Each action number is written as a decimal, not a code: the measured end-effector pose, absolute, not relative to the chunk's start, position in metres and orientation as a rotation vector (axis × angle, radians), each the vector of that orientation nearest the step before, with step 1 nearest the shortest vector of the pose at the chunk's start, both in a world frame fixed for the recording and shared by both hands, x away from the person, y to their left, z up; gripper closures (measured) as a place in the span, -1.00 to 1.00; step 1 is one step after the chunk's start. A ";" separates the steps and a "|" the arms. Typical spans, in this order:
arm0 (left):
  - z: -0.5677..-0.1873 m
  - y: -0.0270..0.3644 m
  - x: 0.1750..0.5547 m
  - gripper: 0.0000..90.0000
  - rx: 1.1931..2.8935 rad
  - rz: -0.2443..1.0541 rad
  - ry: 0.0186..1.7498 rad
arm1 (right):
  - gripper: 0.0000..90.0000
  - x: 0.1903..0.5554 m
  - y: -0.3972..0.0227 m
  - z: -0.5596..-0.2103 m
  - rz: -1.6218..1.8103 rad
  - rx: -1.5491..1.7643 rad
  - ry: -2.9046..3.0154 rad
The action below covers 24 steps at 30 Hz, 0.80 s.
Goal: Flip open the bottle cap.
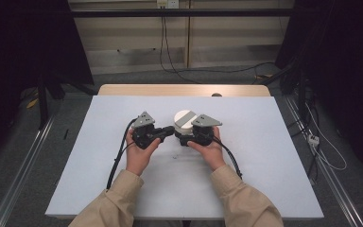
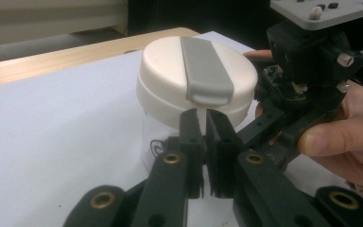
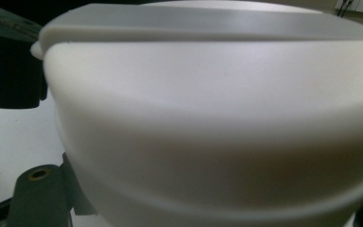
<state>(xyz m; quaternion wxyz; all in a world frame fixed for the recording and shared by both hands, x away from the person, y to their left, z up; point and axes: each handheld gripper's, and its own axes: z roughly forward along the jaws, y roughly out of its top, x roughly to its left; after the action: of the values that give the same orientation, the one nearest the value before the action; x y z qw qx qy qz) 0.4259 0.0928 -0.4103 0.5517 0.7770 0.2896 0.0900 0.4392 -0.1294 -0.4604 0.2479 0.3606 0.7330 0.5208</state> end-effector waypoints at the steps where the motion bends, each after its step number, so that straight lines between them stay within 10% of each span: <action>1: -0.410 0.093 0.426 0.99 1.846 0.219 0.688 | -0.59 0.439 -0.129 -0.460 1.419 0.983 1.998; 24: -0.409 0.085 0.428 1.00 1.866 0.218 0.701 | -0.59 0.439 -0.129 -0.461 1.418 0.984 1.997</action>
<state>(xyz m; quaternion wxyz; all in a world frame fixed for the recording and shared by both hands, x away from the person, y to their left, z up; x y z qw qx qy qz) 0.4284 0.0852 -0.4089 0.5380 0.7845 0.2946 0.0918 0.4391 -0.1293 -0.4609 0.2485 0.3612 0.7328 0.5205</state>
